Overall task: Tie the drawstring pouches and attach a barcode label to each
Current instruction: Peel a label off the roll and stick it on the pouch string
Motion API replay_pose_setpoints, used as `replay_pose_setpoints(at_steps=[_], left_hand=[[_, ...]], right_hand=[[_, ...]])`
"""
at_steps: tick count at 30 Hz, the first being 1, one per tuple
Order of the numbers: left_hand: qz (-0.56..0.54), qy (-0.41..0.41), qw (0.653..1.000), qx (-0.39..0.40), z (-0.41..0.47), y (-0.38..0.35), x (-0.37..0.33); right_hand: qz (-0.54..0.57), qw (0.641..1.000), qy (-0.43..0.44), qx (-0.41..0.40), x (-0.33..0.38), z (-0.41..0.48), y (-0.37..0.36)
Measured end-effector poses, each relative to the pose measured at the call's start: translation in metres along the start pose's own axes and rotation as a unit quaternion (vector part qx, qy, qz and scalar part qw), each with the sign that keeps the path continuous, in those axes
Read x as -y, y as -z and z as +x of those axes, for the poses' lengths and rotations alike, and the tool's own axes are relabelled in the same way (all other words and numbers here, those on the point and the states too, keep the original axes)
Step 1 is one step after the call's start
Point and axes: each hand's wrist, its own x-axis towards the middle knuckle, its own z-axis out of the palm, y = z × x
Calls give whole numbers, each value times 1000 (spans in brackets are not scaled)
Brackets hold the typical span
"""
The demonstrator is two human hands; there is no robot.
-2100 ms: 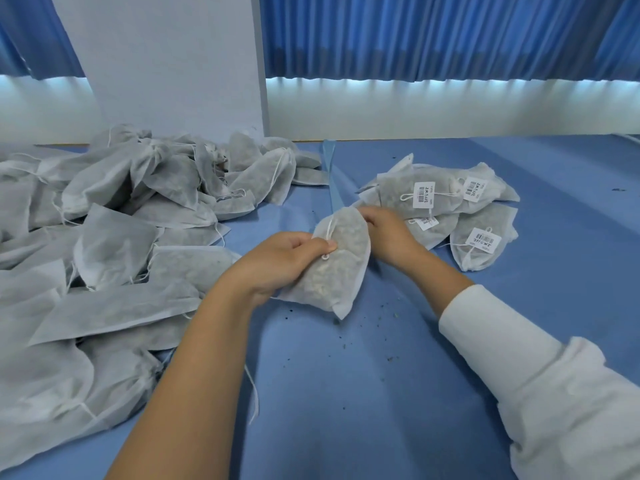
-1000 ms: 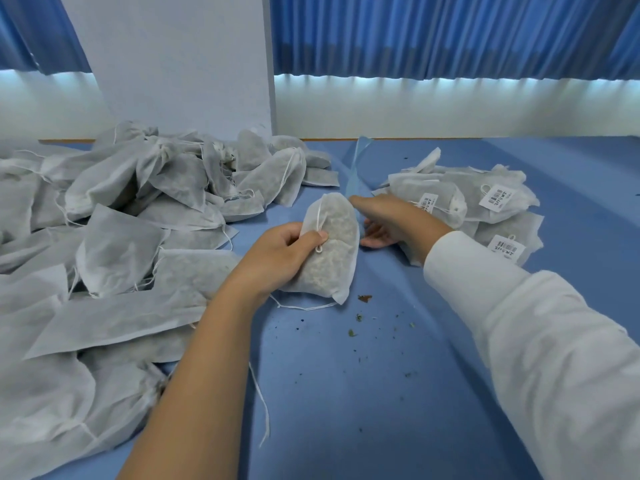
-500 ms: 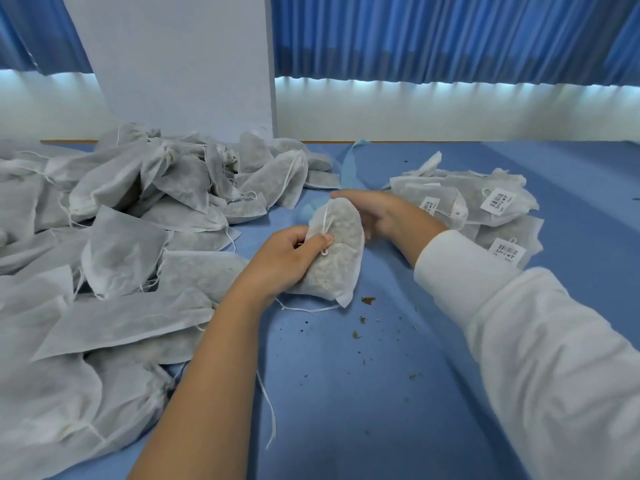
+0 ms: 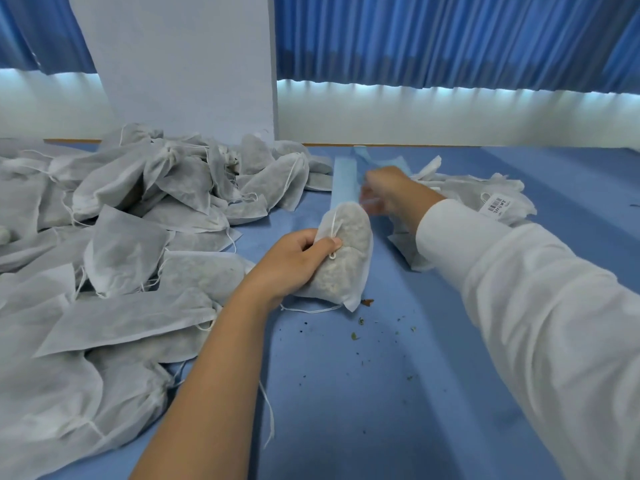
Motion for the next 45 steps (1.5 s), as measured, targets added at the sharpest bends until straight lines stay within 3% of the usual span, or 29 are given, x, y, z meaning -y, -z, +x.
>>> replay_pose_setpoints(at_steps=[2,6,13,21,26,30,33,38,41,43,45], left_hand=[[-6,4,1000,-8,1,-1,1],[8,2,1000,0,2,0,2],[-148,62,986,-31,7,2,5],[-303,113,946,0,9,7,8],[-318,124,940,25,5,3,7],[-364,140,920,29,3,-1,3],[-392,152,907,23,3,0,4],[-384,160,908,54,0,1,7],[-351,162,922,6,1,4,5],[-363,132,921,-44,4,8,6],[-393,93,914,-45,7,10,6]], right_hand=[[-48,996,-64,48,-13,-6,4],[87,988,-99,79,-20,-9,9],[-37,998,23,46,-42,-38,-1],[147,971,48,182,-75,-94,11],[-11,978,158,133,-92,-108,23],[-28,964,235,122,-96,-111,29],[-51,958,255,119,-97,-111,34],[-92,946,249,187,-98,-114,44],[-143,934,272,184,-98,-116,46],[-156,928,282,187,-97,-118,48],[-167,923,289,189,-97,-119,49]])
